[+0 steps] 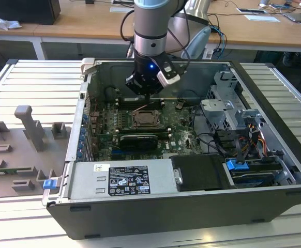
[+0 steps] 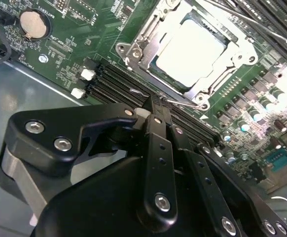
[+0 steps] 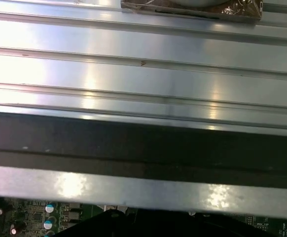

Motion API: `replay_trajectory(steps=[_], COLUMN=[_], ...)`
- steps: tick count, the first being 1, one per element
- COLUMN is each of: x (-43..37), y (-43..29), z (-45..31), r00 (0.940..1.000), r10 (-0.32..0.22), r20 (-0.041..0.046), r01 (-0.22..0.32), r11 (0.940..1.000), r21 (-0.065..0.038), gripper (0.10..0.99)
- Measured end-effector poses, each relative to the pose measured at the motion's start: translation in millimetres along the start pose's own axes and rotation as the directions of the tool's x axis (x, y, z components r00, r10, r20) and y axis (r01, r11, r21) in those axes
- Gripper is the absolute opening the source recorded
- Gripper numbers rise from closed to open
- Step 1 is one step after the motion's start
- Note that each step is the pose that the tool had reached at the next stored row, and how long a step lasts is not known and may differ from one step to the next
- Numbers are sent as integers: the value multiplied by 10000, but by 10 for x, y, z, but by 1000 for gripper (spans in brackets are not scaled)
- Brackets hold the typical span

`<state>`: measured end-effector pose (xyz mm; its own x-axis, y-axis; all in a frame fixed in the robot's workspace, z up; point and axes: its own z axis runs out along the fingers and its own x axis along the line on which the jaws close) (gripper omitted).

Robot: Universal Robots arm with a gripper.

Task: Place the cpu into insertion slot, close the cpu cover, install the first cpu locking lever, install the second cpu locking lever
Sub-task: 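Install the first cpu locking lever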

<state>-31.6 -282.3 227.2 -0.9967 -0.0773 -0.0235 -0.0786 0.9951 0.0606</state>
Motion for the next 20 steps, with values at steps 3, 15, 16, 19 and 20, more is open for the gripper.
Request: replay_trajectory(steps=[3,15,16,19,20], x=[-25,-104,-116,-127,-128], y=[-2,-15,-17,-20,-20], z=[20,128,142,169,181], r00=[10000,9999,9999,9999,9999], r10=[10,104,109,122,131], r20=[14,19,20,21,21], r01=[-9,-104,-109,-121,-130], r11=[9999,9998,9998,9998,9998], r21=[-139,-151,-151,-151,-151], gripper=[106,106,106,106,106])
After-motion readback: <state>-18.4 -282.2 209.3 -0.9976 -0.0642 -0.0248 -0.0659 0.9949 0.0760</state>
